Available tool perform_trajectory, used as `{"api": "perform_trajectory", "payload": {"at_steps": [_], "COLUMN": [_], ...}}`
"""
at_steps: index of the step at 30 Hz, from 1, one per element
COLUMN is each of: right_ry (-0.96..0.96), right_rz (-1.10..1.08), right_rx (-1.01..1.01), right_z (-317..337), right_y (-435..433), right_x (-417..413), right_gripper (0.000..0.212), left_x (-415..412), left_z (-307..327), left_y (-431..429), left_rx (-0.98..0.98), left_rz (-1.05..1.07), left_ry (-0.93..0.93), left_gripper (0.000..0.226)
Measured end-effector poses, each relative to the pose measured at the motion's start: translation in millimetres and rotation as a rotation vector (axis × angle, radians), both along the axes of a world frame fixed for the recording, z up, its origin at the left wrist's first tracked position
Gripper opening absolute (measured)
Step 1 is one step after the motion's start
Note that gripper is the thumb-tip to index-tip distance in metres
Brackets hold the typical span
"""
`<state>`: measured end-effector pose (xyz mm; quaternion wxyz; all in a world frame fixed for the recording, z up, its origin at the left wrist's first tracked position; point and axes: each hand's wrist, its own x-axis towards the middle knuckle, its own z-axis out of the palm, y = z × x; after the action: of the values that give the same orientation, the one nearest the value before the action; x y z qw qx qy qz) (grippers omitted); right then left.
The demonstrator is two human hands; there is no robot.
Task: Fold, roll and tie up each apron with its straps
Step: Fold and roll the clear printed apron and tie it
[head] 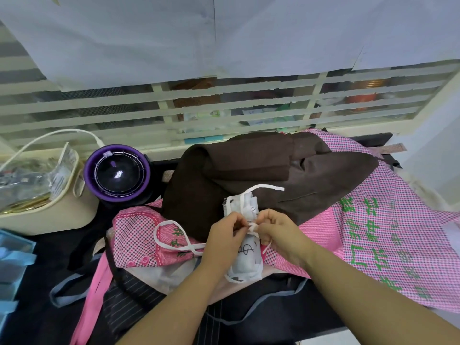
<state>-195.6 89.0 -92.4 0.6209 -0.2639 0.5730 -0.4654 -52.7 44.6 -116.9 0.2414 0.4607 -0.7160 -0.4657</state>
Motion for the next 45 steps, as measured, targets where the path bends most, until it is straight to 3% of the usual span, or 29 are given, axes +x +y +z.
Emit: {"api": "perform_trajectory", "payload": {"at_steps": [3, 6, 12, 15, 17, 19, 23, 28, 31, 34, 40, 45], "right_ry": [-0.222, -0.231, 0.2, 0.599, 0.764, 0.839, 0.933, 0.965, 1.016, 1.072, 1.128, 1.146], "right_rz": [-0.084, -0.1, 0.108, 0.225, 0.312, 0.398, 0.494, 0.477, 0.5, 0.539, 0.585, 0.624], "right_rx": [0.094, 0.134, 0.037, -0.062, -0.101, -0.148, -0.189, -0.173, -0.197, -0.207, -0.203, -0.189], "right_z": [-4, -6, 1, 3, 2, 1, 2, -1, -2, -2, -6, -8], "right_y": [1, 3, 6, 3, 2, 0, -1, 1, 2, 5, 5, 3], "right_x": [1, -2, -15, -20, -21, -21, -26, -27, -28, -34, -41, -46], "right_gripper": [0.022, 0.022, 0.014, 0.013, 0.011, 0.004, 0.011, 0.005, 0.003, 0.005, 0.01, 0.017], "left_x": [1, 2, 3, 1, -2, -5, -4, 8, 16, 21, 29, 22], "left_z": [-5, -8, 3, 13, 19, 24, 28, 33, 32, 32, 39, 33], "left_y": [1, 6, 6, 1, 3, 6, 7, -4, -4, -3, -3, -10], "left_rx": [-0.152, -0.23, -0.04, -0.045, -0.094, -0.058, 0.056, 0.241, 0.201, 0.116, -0.247, -0.211], "left_rz": [-0.038, -0.056, -0.059, -0.093, -0.136, -0.146, -0.197, -0.145, -0.118, -0.192, -0.474, -0.586], "left_ry": [-0.076, -0.109, -0.073, -0.218, -0.402, -0.528, -0.578, -0.309, -0.301, -0.455, -0.899, -1.106], "left_gripper": [0.007, 0.011, 0.006, 0.011, 0.012, 0.019, 0.038, 0.039, 0.043, 0.044, 0.038, 0.041]}}
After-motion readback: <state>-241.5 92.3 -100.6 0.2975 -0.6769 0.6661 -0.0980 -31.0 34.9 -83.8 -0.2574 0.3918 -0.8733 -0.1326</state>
